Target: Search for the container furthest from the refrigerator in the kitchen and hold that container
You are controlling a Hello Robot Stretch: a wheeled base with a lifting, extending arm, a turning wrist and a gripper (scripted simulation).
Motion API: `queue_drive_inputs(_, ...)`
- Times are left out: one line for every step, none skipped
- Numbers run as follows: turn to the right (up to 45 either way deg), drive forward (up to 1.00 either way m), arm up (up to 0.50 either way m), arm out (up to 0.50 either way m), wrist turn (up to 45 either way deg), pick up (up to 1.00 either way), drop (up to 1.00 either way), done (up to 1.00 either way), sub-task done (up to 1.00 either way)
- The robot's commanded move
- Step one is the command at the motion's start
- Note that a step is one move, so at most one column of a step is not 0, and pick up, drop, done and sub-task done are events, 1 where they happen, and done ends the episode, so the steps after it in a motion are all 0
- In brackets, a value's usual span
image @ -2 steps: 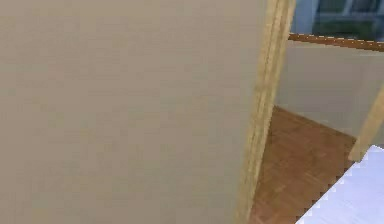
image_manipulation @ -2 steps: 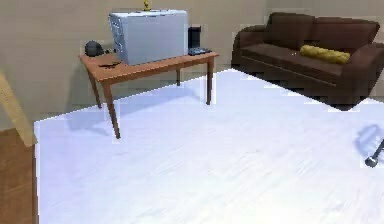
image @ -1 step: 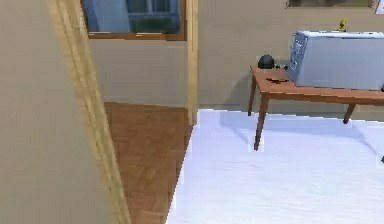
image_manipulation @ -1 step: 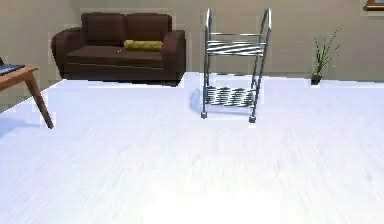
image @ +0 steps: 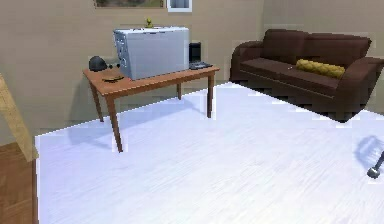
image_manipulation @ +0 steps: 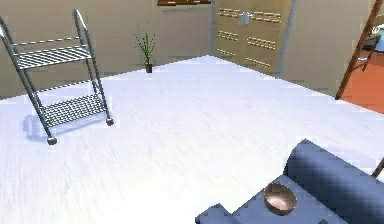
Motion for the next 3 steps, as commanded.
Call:
queue_drive_inputs(12.0,0.0,0.0,0.0,0.0,0.0,0.0,0.0,0.0)
queue_drive_inputs(0.0,0.3,0.0,0.0,0.0,0.0,0.0,0.0,0.0)
queue_drive_inputs(-45.0,0.0,0.0,0.0,0.0,0.0,0.0,0.0,0.0)
